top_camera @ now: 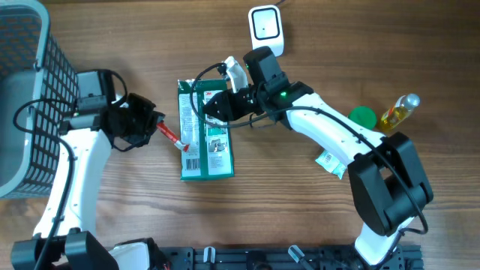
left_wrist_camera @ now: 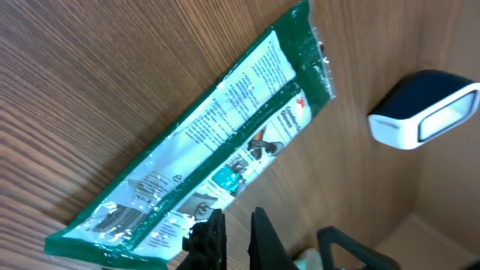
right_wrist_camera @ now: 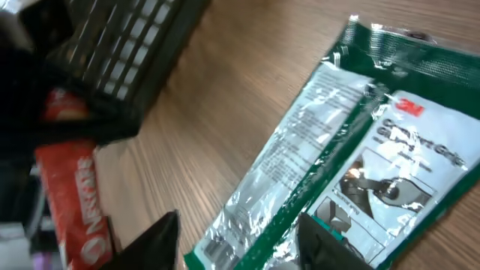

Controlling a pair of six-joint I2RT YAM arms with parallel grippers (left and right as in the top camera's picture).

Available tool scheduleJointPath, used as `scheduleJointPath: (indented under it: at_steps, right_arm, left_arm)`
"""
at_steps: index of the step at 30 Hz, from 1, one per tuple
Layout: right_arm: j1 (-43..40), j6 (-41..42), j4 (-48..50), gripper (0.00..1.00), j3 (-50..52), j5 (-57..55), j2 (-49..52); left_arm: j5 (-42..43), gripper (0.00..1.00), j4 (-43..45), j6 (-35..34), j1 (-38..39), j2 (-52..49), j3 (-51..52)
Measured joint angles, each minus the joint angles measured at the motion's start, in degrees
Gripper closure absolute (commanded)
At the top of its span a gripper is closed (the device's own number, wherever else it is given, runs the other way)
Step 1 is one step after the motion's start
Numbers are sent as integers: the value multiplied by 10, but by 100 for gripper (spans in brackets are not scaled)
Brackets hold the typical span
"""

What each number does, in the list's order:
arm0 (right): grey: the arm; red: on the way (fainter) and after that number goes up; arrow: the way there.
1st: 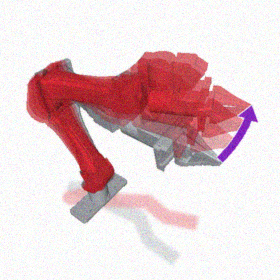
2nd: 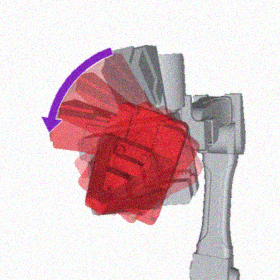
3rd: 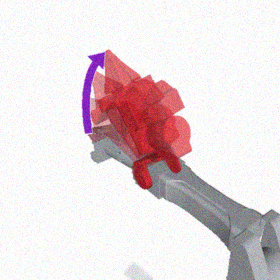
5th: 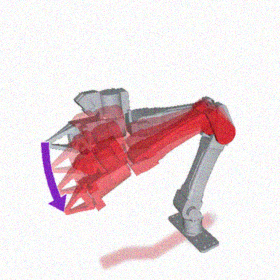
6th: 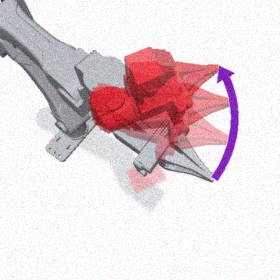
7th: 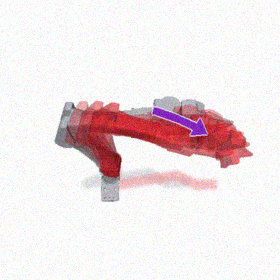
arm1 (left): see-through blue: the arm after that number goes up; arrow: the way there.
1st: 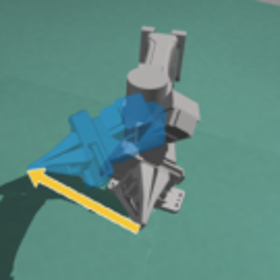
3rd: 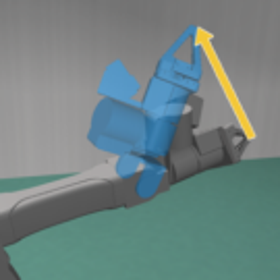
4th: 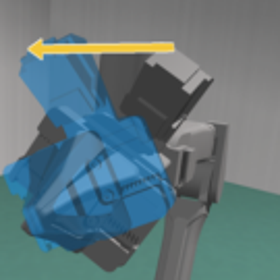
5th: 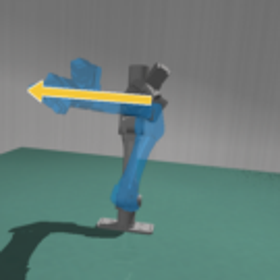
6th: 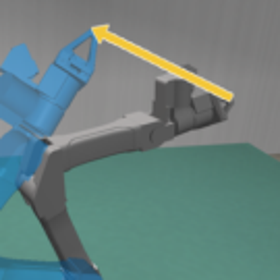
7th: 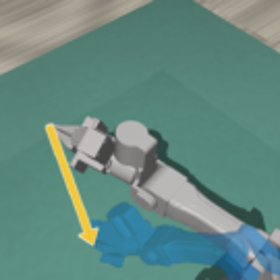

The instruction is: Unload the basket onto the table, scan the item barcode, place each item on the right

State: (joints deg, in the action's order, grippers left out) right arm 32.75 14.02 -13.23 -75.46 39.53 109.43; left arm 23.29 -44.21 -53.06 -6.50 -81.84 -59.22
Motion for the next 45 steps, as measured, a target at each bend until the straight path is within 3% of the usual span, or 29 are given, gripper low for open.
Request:
scheduleJointPath:
  at_steps: [4, 7, 16, 21, 24, 25, 27, 29, 30, 32, 33, 40, 45]
  right_arm:
    - [33, -100, -28, 40, 0, 23, -20]
    - [91, -147, -28, 32, 0, 31, -27]
    - [119, -178, -30, 29, 0, 39, -27]
    - [158, -185, -37, 30, 0, -40, -27]
    - [171, -189, -37, 58, 0, -86, -27]
    - [172, -188, -37, 75, 0, -96, -27]
    - [171, -191, -37, 96, 0, -111, -27]
    - [171, -194, -37, 96, 0, -118, -27]
    - [171, -193, -37, 96, 0, -120, -27]
    - [171, -193, -37, 96, 0, -128, -27]
    - [171, -193, -37, 96, 0, -131, -27]
    - [154, -155, -44, 96, 0, -117, -27]
    - [82, -147, -54, 96, 0, 52, -27]
  left_arm:
    - [-24, 96, -2, -4, 19, 0, 0]
    - [-28, 96, -2, -5, 20, 0, 0]
    - [-33, 96, -2, -9, 20, 0, 0]
    - [-29, 96, -3, -9, 20, 0, 0]
    - [-24, 96, -11, -9, 20, 0, 0]
    - [-24, 96, -14, -9, 19, 0, 0]
    - [-24, 96, -17, -9, 20, 0, 0]
    - [-24, 95, -17, -9, 20, 0, 0]
    - [-24, 80, -17, -9, 20, 0, 0]
    - [-24, 11, -14, -9, 20, 0, 0]
    - [-23, 0, -9, -11, 20, 0, 0]
    - [-14, 0, 76, 17, -4, 0, 0]
    - [-10, 0, 95, 45, -80, 0, 0]
